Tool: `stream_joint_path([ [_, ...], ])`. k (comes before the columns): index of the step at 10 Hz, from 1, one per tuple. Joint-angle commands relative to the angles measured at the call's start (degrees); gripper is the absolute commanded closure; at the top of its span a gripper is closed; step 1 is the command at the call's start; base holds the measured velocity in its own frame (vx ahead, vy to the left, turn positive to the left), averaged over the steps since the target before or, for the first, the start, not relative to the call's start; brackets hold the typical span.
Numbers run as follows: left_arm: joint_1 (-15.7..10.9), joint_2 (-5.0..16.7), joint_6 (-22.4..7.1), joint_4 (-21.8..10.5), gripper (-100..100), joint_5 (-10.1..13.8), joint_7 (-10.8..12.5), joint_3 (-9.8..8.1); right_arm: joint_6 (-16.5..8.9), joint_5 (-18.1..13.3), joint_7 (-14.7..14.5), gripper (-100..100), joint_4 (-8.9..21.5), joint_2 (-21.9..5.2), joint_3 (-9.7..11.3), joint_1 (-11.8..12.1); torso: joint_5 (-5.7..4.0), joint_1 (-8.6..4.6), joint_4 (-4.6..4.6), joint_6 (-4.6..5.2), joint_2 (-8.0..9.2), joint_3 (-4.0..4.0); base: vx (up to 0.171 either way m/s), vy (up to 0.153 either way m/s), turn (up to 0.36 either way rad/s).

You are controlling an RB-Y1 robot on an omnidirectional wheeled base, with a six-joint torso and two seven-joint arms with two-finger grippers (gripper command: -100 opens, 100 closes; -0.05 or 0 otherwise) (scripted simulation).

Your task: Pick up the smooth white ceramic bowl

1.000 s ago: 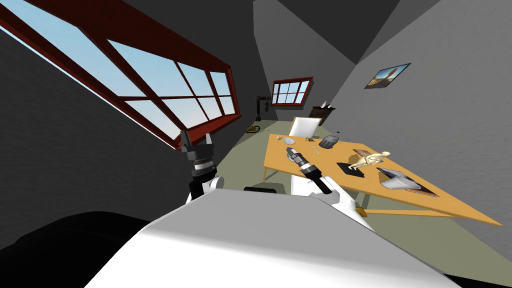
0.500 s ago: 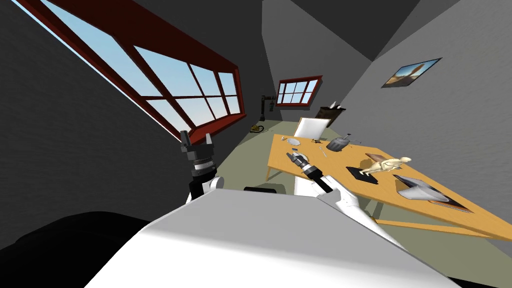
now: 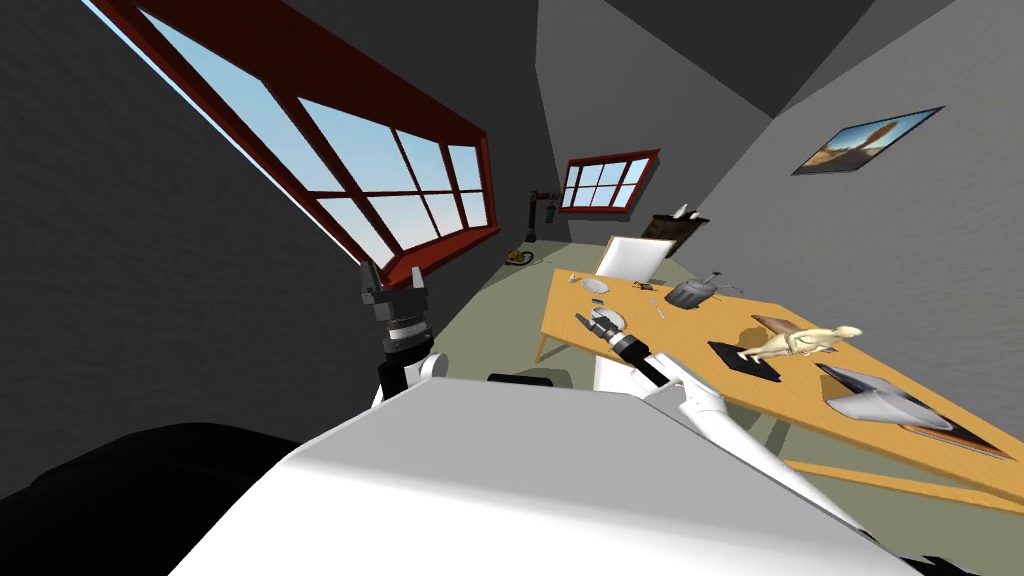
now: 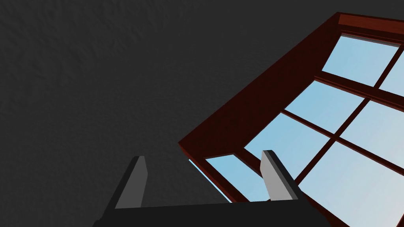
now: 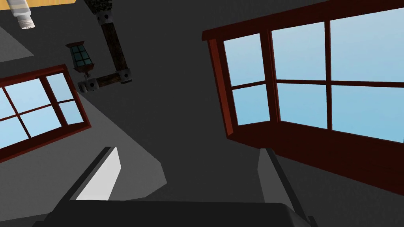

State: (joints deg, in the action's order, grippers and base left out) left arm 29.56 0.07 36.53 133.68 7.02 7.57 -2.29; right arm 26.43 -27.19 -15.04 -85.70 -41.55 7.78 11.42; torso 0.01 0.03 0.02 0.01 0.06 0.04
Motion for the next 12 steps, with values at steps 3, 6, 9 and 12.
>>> stream_joint_path([
  [3, 0.0, 0.0, 0.0, 0.0, 0, 0.0, 0.0, 0.0, -0.2, -2.0, -1.9, -100, 5.7, -2.7, 1.7, -1.4, 0.01, 0.03, 0.0, 0.0, -0.02, -0.01, 0.0, 0.033, 0.119],
  [6, 0.0, 0.0, 0.0, 0.0, 0, 0.0, 0.0, 0.0, -0.3, -3.2, -3.1, -100, 9.7, -4.4, 2.8, -2.2, 0.0, -0.02, 0.0, 0.01, -0.03, -0.02, 0.004, 0.02, 0.071],
  [9, 0.0, 0.0, 0.0, 0.0, 0, 0.0, 0.0, 0.0, -0.4, -4.3, -4.3, -100, 14.1, -6.0, 4.1, -3.1, 0.0, -0.03, -0.01, 0.01, -0.04, -0.02, 0.007, 0.018, 0.078],
  [12, 0.0, 0.0, 0.0, 0.0, 0, 0.0, 0.0, -0.01, -0.7, -6.4, -6.5, -100, 19.5, -8.9, 6.6, -4.8, 0.0, -0.04, -0.02, 0.05, -0.09, -0.05, 0.021, 0.022, 0.133],
])
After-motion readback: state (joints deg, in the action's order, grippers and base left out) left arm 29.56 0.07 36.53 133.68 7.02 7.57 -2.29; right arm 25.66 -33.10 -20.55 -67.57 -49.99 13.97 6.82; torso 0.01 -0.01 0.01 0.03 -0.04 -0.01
